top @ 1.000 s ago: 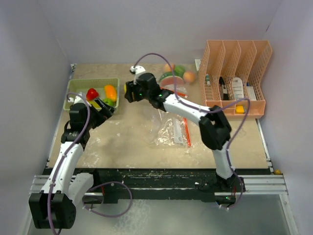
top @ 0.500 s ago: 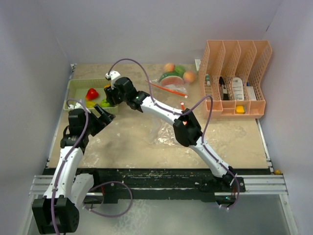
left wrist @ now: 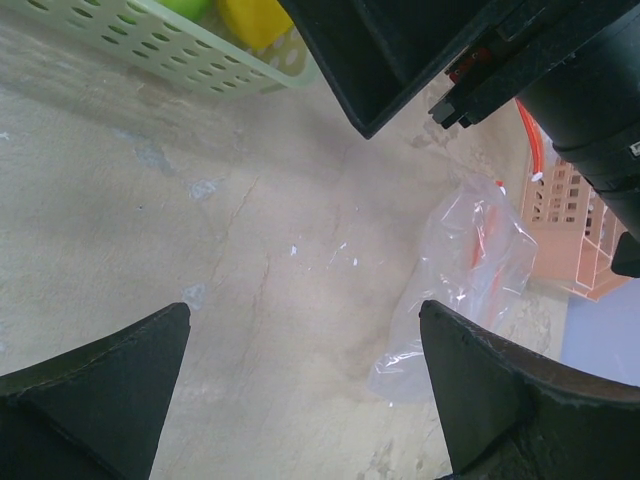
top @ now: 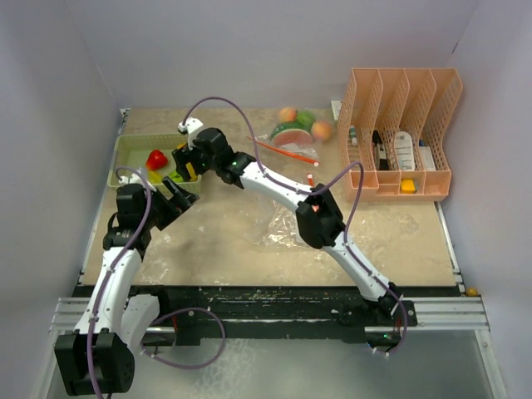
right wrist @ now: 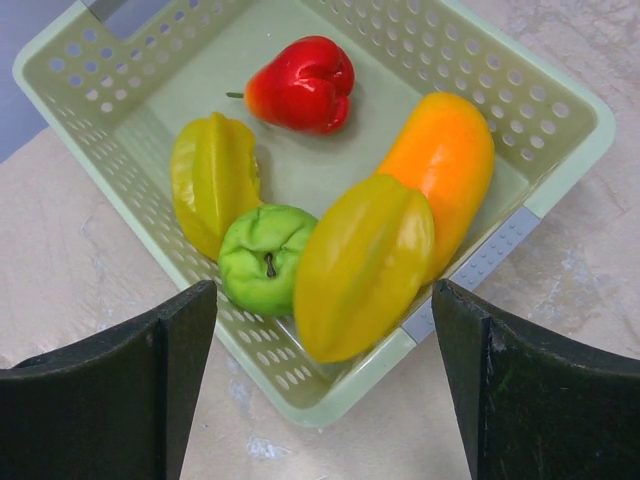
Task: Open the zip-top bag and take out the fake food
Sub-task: Place the fake fruit in the bin.
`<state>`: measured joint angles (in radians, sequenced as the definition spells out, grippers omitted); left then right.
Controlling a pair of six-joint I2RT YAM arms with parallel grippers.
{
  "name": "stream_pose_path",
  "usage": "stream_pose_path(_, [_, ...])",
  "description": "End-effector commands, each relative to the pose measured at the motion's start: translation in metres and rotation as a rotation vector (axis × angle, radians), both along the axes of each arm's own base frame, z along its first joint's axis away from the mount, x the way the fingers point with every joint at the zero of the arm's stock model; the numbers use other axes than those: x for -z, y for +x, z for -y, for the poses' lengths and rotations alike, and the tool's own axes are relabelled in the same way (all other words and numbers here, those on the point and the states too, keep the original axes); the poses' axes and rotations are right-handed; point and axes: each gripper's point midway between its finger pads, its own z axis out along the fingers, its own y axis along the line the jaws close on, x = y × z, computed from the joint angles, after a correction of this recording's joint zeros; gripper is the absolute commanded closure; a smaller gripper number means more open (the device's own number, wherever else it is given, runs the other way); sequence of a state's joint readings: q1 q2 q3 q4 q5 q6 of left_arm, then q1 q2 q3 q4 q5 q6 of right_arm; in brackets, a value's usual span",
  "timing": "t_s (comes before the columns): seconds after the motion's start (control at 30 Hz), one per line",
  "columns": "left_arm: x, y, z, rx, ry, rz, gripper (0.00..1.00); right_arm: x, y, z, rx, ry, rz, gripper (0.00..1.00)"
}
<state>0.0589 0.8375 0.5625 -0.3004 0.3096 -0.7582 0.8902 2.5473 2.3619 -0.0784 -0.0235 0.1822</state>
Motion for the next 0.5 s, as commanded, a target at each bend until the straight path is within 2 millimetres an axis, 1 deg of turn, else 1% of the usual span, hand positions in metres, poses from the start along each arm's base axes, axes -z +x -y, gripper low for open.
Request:
stream_pose_path(0.0, [-0.020, 0.005, 0.002, 0.055, 0.036, 0.099, 0.00, -0.100, -0.002, 0.016, 0.010, 0.094, 0.122, 0.11])
stream_pose_path(0.03, [-0.025, 0.006, 0.004, 0.075, 0.041, 0.125, 0.01, -0.107, 0.000, 0.026, 0.036, 0.094, 0.127, 0.12])
stream_pose_path(0.07, [-0.030, 0.006, 0.007, 0.096, 0.038, 0.150, 0.02, -0.109, 0.003, 0.038, 0.065, 0.094, 0.120, 0.13])
stream_pose_path(0.1, [-0.036, 0.007, 0.010, 0.114, 0.035, 0.176, 0.04, -0.119, 0.006, 0.051, 0.089, 0.113, 0.118, 0.14])
stream_pose_path(0.17, [-0.048, 0.009, 0.017, 0.139, 0.039, 0.218, 0.05, -0.127, 0.009, 0.083, 0.128, 0.158, 0.090, 0.15])
stream_pose_path(0.2, [-0.054, 0.011, 0.023, 0.152, 0.047, 0.232, 0.06, -0.137, 0.012, 0.103, 0.155, 0.198, 0.087, 0.16])
stream_pose_path(0.23, [-0.059, 0.011, 0.036, 0.185, 0.059, 0.246, 0.05, -0.139, 0.013, 0.121, 0.178, 0.227, 0.072, 0.17])
stream_pose_path(0.27, [-0.064, 0.012, 0.046, 0.203, 0.075, 0.257, 0.05, -0.147, 0.016, 0.143, 0.208, 0.260, 0.075, 0.18])
stream_pose_path(0.33, [-0.075, 0.014, 0.074, 0.260, 0.088, 0.284, 0.06, -0.151, 0.016, 0.186, 0.279, 0.292, 0.064, 0.19])
stream_pose_path(0.37, [-0.079, 0.013, 0.092, 0.297, 0.081, 0.292, 0.06, -0.145, 0.014, 0.209, 0.315, 0.291, 0.054, 0.21])
stream_pose_path(0.43, [-0.087, 0.012, 0.129, 0.367, 0.084, 0.314, 0.07, -0.144, 0.008, 0.249, 0.373, 0.308, 0.053, 0.23])
stream_pose_path(0.47, [-0.088, 0.009, 0.151, 0.408, 0.090, 0.319, 0.07, -0.153, 0.005, 0.272, 0.407, 0.326, 0.071, 0.25])
